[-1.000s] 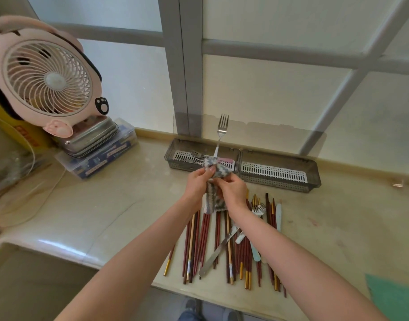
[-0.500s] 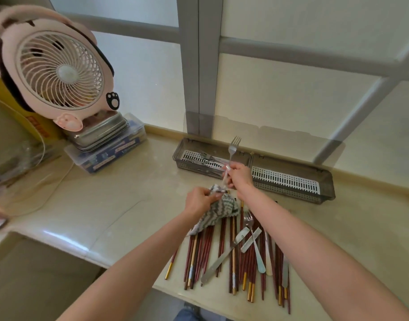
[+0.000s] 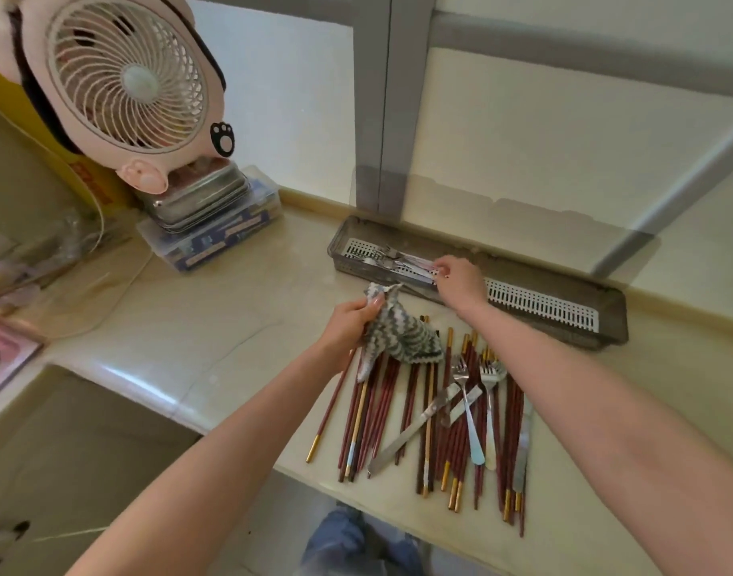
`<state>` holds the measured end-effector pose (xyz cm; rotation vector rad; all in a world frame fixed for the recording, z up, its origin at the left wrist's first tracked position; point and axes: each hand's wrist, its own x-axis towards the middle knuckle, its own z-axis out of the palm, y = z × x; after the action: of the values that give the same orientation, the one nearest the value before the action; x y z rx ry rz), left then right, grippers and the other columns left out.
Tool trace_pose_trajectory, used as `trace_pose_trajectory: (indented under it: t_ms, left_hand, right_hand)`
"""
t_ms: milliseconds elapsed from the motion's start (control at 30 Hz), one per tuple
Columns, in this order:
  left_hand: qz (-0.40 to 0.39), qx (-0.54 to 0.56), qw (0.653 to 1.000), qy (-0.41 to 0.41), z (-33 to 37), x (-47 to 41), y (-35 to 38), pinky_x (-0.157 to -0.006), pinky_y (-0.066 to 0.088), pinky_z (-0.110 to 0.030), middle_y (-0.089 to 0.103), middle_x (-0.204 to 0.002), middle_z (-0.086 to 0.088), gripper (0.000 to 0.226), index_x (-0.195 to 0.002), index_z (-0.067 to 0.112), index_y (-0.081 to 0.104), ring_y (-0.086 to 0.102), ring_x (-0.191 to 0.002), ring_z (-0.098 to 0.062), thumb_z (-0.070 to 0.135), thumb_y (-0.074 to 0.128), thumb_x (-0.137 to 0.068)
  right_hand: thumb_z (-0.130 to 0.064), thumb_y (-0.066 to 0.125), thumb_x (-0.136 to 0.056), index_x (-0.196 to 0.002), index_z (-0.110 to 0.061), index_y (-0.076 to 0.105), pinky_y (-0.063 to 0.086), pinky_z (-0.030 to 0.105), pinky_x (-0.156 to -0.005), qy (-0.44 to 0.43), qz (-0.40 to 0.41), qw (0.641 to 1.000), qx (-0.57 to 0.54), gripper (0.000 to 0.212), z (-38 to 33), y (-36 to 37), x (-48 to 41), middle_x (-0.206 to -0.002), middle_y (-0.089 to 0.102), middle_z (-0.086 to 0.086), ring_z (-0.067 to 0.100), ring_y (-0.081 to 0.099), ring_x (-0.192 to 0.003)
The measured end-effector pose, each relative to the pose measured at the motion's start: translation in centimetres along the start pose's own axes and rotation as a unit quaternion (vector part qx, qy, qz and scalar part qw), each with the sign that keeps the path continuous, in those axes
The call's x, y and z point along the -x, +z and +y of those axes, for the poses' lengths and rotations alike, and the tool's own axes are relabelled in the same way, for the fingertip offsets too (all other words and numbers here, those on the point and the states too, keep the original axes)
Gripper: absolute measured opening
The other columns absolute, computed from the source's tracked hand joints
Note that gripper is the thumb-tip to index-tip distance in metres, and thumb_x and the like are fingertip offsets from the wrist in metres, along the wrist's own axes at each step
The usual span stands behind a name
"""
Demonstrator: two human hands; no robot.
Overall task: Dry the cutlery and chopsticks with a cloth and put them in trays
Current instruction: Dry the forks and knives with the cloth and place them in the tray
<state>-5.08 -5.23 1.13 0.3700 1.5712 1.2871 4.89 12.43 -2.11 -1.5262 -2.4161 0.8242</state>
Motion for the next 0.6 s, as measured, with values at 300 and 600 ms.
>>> trace_pose_trajectory:
  t_ms: [300,600]
  left_hand:
    - [-0.046,0.008,0.998,-0.032,-1.9,0.0,1.4,-0.077,0.051,-0.034,0.066,-0.096,-0.013,0.038,-0.106,0.0,0.061,0.062,-0.084,-0.023,0.031,0.041,-0.099]
    - [-0.083,0.107,0.987,-0.091,-2.0,0.4,4.4,-0.067,0.049,-0.029,0.062,-0.089,-0.011,0.029,-0.107,0.0,0.055,0.057,-0.076,-0.02,0.017,0.033,-0.099]
  right_hand:
    - [-0.033,0.058,-0.091,-0.093,-0.022,0.064,0.047,0.024,-0.064,0.128,-0.03,0.989,0.061,0.013,8.7,0.7,12.0,-0.094,0.068,-0.006,0.011,0.058,-0.077]
    - [-0.025,0.052,-0.094,-0.09,-0.017,0.066,0.039,0.024,-0.057,0.182,-0.057,0.974,0.125,0.017,8.9,4.1,15.8,-0.093,0.069,0.0,0.02,0.066,-0.086]
